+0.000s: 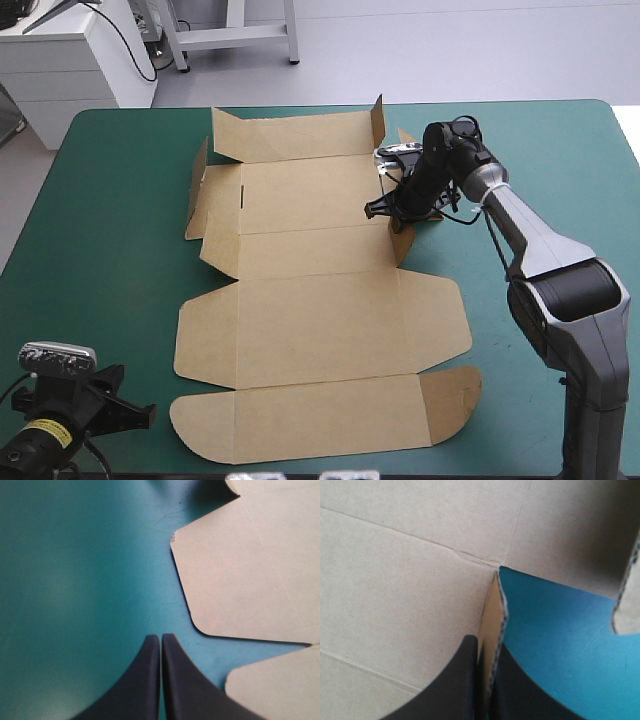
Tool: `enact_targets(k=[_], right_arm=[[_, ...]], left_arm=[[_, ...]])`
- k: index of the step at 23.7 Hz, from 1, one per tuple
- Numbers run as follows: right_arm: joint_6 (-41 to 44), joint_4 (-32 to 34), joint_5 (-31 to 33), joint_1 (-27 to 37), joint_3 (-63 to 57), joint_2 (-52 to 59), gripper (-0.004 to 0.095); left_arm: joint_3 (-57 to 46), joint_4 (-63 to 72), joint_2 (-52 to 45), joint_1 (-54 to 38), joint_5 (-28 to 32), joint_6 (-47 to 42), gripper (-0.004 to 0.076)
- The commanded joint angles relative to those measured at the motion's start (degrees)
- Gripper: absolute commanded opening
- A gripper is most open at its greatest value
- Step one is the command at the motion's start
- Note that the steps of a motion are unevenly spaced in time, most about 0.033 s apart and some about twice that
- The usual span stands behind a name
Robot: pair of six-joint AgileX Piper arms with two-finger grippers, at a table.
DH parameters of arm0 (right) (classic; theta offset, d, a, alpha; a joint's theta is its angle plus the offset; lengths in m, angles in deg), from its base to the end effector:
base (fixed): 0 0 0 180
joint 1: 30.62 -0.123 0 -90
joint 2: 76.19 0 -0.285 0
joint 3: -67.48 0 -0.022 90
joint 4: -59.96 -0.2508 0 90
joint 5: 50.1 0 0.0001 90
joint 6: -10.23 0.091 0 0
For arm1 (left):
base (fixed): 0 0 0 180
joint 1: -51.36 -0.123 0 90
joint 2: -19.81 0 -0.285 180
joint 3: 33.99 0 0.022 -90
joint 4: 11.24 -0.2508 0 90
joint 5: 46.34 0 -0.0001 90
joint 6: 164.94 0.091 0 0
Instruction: Fold the box
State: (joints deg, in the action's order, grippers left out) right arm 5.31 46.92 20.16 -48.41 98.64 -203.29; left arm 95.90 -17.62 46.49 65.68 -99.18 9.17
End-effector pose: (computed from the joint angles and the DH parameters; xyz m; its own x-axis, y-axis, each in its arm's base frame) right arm 0.4183 0.1545 0.2600 -0.9200 -0.3032 -0.2483 -0.3556 0.9121 0.2039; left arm 0.0547 -0.0056 0.2720 -0.6218 0.1224 -0.7736 0.1582 0.9870 0.0289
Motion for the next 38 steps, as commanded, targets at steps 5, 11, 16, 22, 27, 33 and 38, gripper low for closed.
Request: enact_targets(k=[5, 11, 16, 22, 27, 33, 38], right_arm=[[-1.5, 0.09, -0.75, 0.16, 1.75, 3.3, -0.0011], [-10.53, 0.42, -0.75, -0.08, 2.01, 3.3, -0.0011], [-19.75, 2.25, -1.26, -1.39, 5.13, 3.3, -0.0011], [-29.71, 6.85, -1.83, -5.29, 11.46, 3.3, -0.0011], [-41.57, 4.61, -4.6, -8.69, 12.37, 3.22, -0.002], [-51.65, -0.34, -5.08, -11.76, 12.37, 2.49, -0.002], [-57.24, -5.43, -1.61, -14.75, 12.37, -0.1, -0.002]], left_arm=[[1.46, -0.55, 0.68, -0.1, 3.58, -0.4, -0.0008], [1.46, -0.55, 0.68, -0.1, 3.58, -0.4, -0.0008], [1.46, -0.55, 0.68, -0.1, 3.58, -0.4, -0.0008], [1.46, -0.55, 0.68, -0.1, 3.58, -0.31, -0.0008], [1.46, -0.55, 0.68, -0.1, 3.58, -0.31, -0.0008], [1.46, -0.55, 0.68, -0.1, 3.58, -0.31, -0.0008], [1.46, -0.43, 0.68, -0.1, 3.58, -0.31, -0.0008]])
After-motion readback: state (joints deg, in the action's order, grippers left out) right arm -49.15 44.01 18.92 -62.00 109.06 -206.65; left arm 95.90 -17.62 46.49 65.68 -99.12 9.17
